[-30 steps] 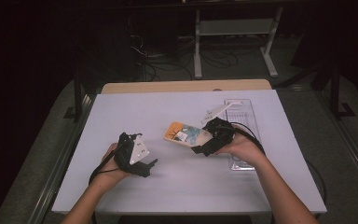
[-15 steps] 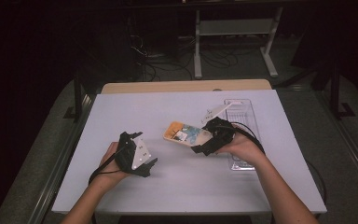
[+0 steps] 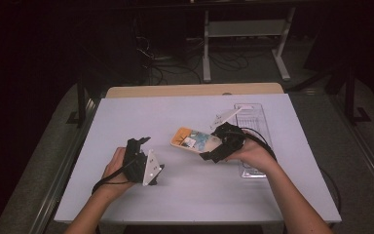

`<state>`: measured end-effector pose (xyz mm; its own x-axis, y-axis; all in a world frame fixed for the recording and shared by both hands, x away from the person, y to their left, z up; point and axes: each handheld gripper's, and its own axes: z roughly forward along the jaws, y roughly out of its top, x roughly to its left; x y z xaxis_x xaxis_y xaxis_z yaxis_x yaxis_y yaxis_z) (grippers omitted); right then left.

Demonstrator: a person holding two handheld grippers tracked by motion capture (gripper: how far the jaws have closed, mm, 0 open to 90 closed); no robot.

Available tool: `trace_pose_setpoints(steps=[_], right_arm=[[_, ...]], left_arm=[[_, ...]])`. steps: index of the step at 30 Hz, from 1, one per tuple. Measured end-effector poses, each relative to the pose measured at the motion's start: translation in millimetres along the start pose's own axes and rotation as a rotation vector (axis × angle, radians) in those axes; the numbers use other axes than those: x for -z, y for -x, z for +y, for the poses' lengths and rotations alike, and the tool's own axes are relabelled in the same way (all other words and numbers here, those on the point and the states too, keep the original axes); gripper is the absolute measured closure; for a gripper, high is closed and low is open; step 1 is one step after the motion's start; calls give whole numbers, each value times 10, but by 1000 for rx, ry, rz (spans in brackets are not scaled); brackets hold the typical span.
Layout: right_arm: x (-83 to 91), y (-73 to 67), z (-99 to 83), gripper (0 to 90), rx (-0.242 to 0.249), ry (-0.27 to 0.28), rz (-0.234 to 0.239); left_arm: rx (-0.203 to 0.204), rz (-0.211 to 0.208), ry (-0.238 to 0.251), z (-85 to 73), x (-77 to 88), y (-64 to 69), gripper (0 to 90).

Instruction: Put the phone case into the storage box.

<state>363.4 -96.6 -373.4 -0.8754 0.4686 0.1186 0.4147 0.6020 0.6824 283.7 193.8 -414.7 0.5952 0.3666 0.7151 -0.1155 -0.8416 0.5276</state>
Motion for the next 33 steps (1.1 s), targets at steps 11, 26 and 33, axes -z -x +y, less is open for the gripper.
trace_pose_setpoints(steps=[11,26,33], right_arm=[[4,-20,7,101,-29,6,15],[-15,-9,3,101,-1,-2,4],[-16,-13,8,102,1,3,8]], left_arm=[[-147,78,6,-4,-16,96,18],[-279,138,5,-18,-53,199,18],[-294,163,14,0,-53,219,18]])
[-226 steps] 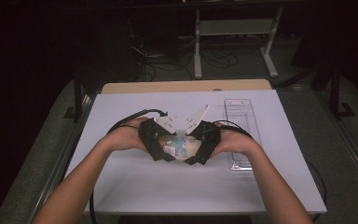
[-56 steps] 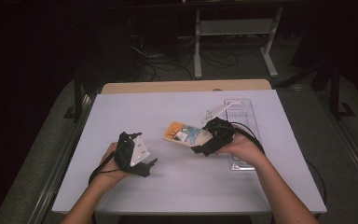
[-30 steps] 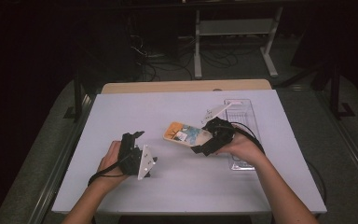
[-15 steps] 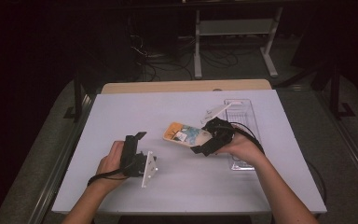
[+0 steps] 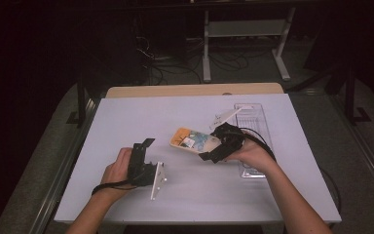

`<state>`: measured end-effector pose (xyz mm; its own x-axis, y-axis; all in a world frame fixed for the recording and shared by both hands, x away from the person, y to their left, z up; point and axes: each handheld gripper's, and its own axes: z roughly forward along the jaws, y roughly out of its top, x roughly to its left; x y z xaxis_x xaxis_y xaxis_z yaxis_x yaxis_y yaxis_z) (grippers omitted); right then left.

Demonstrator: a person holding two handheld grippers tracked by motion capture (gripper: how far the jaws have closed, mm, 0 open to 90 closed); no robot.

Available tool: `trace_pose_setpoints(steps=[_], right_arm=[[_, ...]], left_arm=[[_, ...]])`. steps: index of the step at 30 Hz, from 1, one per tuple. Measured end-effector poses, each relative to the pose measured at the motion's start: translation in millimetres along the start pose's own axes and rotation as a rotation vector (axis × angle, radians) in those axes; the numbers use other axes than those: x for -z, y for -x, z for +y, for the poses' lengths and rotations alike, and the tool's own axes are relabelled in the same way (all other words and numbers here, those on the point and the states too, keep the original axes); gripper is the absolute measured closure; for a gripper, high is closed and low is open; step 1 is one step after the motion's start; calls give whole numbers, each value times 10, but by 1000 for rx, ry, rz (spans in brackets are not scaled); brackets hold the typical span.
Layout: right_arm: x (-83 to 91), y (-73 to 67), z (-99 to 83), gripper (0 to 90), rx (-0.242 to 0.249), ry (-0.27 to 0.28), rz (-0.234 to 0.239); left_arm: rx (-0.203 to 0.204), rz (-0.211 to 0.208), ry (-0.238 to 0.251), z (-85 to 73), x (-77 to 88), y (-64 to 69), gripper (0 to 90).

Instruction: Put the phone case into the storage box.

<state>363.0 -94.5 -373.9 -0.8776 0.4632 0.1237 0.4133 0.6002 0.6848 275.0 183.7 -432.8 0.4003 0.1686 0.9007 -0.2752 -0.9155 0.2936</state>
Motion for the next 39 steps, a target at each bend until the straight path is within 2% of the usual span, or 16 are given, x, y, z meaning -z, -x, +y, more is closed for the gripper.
trace_pose_setpoints(steps=[2,3,14,15,18,29,31,33,39], right_arm=[[-2,-2,1,102,1,1,2],[-1,-29,11,102,-33,7,20],[-58,-77,21,102,-25,8,22],[-74,-66,16,102,4,5,15],[-101,-97,20,102,-6,3,21],[-182,-160,53,102,8,18,31],[-191,-185,62,102,-10,18,49],[-208,-181,63,102,12,16,39],[-245,-213,77,102,10,22,53]], left_arm=[[-2,0,0,5,-1,4,18],[-7,3,0,11,0,9,18],[-21,33,-1,58,9,24,18],[-21,36,-1,61,12,25,18],[-21,47,2,74,20,25,18],[-28,60,13,122,26,42,19],[-29,64,18,134,25,49,19],[-33,65,23,148,21,59,19],[-55,69,32,192,9,100,19]])
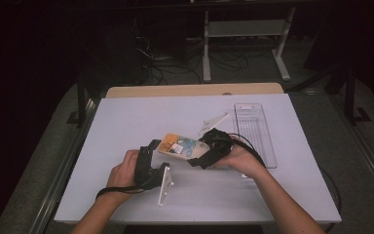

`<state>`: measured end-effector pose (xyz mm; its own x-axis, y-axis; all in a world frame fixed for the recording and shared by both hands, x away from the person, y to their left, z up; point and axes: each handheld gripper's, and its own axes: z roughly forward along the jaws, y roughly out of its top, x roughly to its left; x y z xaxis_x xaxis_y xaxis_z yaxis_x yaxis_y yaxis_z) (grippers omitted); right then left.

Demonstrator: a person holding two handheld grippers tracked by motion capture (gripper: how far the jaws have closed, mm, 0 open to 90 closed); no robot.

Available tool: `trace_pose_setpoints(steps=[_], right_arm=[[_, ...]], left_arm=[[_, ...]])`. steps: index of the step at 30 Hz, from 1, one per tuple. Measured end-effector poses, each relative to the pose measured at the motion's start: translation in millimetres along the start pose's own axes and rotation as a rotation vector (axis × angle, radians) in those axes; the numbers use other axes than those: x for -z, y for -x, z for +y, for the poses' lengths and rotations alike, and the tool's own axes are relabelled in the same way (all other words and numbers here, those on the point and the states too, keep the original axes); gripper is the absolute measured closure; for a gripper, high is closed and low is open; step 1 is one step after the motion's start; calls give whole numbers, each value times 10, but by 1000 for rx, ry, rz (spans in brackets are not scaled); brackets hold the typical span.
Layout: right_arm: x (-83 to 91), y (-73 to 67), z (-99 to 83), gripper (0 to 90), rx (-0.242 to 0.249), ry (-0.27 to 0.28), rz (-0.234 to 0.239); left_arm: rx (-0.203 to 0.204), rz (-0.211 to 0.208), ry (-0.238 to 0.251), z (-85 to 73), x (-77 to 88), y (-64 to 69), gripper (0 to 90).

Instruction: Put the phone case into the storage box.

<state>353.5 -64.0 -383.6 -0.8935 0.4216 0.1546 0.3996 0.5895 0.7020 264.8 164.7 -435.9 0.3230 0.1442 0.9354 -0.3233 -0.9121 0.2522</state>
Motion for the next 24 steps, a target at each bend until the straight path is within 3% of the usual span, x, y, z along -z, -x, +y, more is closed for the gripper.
trace_pose_setpoints(steps=[10,13,24], right_arm=[[-43,-71,26,102,18,2,14],[-53,-89,29,102,18,0,17],[-62,-104,35,102,22,1,19]], left_arm=[[-43,30,15,48,-3,44,52],[-37,33,14,48,-22,53,67],[-83,73,23,108,-24,95,240]])
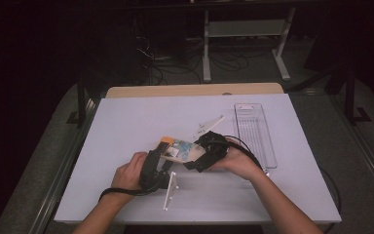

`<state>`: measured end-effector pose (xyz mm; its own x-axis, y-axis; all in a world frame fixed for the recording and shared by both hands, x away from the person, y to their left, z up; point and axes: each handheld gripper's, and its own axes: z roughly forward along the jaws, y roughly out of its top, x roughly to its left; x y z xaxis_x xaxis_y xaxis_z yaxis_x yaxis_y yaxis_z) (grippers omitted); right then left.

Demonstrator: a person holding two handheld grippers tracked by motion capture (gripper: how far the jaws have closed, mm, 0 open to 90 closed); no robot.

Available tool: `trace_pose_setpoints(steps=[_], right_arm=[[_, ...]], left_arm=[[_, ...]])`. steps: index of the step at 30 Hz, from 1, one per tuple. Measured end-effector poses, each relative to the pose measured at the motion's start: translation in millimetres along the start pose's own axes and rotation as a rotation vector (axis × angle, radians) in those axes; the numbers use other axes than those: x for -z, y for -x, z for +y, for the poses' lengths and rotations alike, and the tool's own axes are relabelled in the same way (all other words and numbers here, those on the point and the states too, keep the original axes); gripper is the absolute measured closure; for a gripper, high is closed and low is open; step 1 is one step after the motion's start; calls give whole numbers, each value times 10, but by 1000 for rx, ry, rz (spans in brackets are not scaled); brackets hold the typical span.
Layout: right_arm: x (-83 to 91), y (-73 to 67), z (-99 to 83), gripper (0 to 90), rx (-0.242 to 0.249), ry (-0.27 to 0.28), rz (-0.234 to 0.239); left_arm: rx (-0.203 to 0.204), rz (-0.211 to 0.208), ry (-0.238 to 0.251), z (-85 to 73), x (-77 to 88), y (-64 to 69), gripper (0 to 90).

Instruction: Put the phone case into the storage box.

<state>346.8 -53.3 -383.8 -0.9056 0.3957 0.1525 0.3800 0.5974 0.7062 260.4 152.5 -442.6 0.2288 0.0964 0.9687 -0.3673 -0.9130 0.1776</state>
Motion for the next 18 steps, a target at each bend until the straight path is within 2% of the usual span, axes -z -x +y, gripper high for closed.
trace_pose_setpoints(steps=[8,10,11,13,18], right_arm=[[-4,-3,0,102,4,0,-1],[-3,-6,1,102,1,2,-1],[-2,-9,2,102,-2,3,1],[-1,-9,2,102,-2,3,1],[-3,-5,1,102,0,2,1]], left_arm=[[-7,14,1,21,11,-3,402],[-26,14,-8,31,23,-15,442],[-16,20,6,34,13,-1,455],[-40,12,-7,44,27,-9,483],[-57,2,-7,54,25,-8,540]])
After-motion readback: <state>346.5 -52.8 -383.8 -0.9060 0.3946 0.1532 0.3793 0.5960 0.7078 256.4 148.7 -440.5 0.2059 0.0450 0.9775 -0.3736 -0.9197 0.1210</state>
